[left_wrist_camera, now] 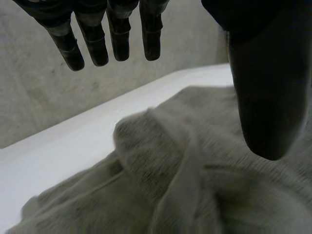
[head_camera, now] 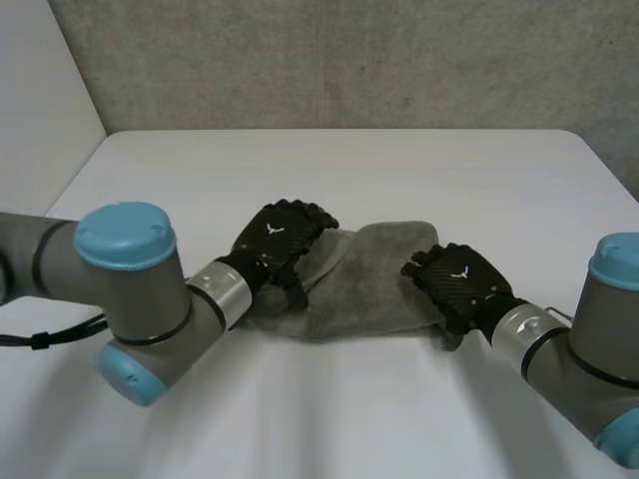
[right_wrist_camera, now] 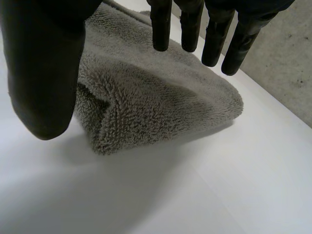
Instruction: Fold the towel.
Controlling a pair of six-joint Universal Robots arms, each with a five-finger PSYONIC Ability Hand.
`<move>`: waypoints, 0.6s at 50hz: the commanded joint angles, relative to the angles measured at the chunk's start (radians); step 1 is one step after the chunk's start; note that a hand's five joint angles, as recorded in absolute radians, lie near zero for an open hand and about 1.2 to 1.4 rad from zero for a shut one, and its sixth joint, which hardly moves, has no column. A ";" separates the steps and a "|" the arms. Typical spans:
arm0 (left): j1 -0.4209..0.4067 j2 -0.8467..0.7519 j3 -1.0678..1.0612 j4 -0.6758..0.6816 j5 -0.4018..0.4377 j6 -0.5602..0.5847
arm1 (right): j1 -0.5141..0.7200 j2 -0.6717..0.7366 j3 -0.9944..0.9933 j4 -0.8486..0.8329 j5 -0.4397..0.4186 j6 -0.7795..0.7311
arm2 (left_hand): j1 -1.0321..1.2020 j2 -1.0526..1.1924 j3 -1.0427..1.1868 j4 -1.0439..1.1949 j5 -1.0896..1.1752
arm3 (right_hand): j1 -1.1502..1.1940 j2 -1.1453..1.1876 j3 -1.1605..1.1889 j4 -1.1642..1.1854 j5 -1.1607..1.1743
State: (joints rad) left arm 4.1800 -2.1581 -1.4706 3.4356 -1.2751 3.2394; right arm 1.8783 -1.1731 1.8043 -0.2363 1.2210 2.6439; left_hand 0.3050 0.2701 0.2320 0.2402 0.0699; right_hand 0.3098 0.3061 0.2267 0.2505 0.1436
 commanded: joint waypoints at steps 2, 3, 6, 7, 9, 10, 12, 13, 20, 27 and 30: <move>0.017 -0.082 0.069 0.005 -0.067 0.105 | 0.002 0.033 0.018 -0.097 0.020 -0.002 | -0.047 -0.013 -0.057 -0.066 0.013 | 0.098 0.102 -0.052 -0.076 0.090; 0.020 -0.085 0.072 0.017 -0.078 0.123 | -0.001 0.033 0.027 -0.119 0.028 -0.002 | -0.047 -0.013 -0.057 -0.066 0.013 | 0.139 0.143 -0.052 -0.076 0.131; 0.022 -0.085 0.070 0.063 -0.116 0.166 | -0.002 0.035 0.038 -0.142 0.035 -0.002 | -0.047 -0.013 -0.057 -0.066 0.013 | 0.183 0.187 -0.052 -0.076 0.175; 0.022 -0.085 0.070 0.063 -0.116 0.166 | -0.002 0.035 0.038 -0.143 0.035 -0.002 | -0.047 -0.013 -0.057 -0.066 0.013 | 0.183 0.187 -0.052 -0.076 0.175; 0.025 -0.085 0.064 0.099 -0.153 0.198 | 0.002 0.039 0.040 -0.146 0.037 -0.002 | -0.047 -0.013 -0.057 -0.066 0.013 | 0.213 0.216 -0.052 -0.076 0.204; 0.025 -0.085 0.064 0.099 -0.153 0.198 | 0.002 0.039 0.040 -0.146 0.037 -0.002 | -0.047 -0.013 -0.057 -0.066 0.013 | 0.213 0.216 -0.052 -0.076 0.204; 0.034 -0.089 0.061 0.109 -0.179 0.218 | 0.004 0.050 0.040 -0.147 0.037 -0.002 | -0.045 -0.010 -0.057 -0.066 0.016 | 0.271 0.275 -0.052 -0.076 0.263; 0.034 -0.089 0.061 0.109 -0.179 0.218 | 0.004 0.050 0.040 -0.147 0.037 -0.002 | -0.044 -0.010 -0.057 -0.066 0.016 | 0.271 0.275 -0.052 -0.076 0.263; 0.075 -0.106 0.058 0.112 -0.270 0.318 | 0.004 0.053 0.038 -0.152 0.038 -0.009 | -0.044 -0.010 -0.057 -0.066 0.016 | 0.342 0.345 -0.052 -0.076 0.333; 0.103 -0.063 0.032 0.100 -0.270 0.310 | 0.004 0.053 0.043 -0.152 0.037 -0.009 | -0.047 -0.013 -0.057 -0.066 0.013 | 0.351 0.354 -0.052 -0.076 0.342; 0.101 -0.020 0.004 0.100 -0.267 0.261 | 0.004 0.053 0.046 -0.152 0.035 -0.007 | -0.050 -0.015 -0.057 -0.066 0.010 | 0.432 0.436 -0.052 -0.076 0.424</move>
State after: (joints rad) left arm 4.2755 -2.2385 -1.4287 3.5420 -1.5496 3.5569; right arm 1.8823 -1.1196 1.8448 -0.3880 1.2577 2.6354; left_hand 0.3049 0.2701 0.2320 0.2402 0.0781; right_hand 0.6628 0.6585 0.2267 0.2505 0.4879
